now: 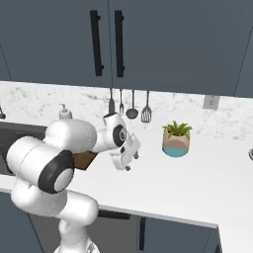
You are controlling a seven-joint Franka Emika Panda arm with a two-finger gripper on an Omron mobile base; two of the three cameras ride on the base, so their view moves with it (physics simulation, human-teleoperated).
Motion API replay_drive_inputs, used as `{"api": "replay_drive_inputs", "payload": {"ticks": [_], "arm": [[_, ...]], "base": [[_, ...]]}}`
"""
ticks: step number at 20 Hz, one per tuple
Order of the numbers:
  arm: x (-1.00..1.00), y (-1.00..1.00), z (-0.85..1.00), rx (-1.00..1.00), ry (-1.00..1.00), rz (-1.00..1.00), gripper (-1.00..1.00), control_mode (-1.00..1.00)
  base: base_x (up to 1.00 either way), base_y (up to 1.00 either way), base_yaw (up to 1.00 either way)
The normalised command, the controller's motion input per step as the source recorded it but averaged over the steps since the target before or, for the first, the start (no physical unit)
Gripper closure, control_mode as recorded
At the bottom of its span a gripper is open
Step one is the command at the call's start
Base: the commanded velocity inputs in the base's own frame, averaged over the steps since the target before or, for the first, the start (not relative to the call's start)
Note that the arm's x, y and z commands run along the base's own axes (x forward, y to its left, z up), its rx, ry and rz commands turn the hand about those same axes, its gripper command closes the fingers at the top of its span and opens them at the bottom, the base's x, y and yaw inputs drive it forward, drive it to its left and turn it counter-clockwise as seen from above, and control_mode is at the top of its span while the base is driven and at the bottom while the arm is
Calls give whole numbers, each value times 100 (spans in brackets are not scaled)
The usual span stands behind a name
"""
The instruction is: Pick up the sponge from the counter and clean the cutting board by briefly scrubbing or pressing down on the cutting board. Once finished, release the sponge.
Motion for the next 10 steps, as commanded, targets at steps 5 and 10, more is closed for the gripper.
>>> {"api": "replay_drive_inputs", "payload": {"ticks": [5,10], "arm": [[-91,0,86,9,-29,0,-100,-100],[-90,3,88,14,-28,0,-100,-100]], "base": [[0,0,0],[0,0,0]]}}
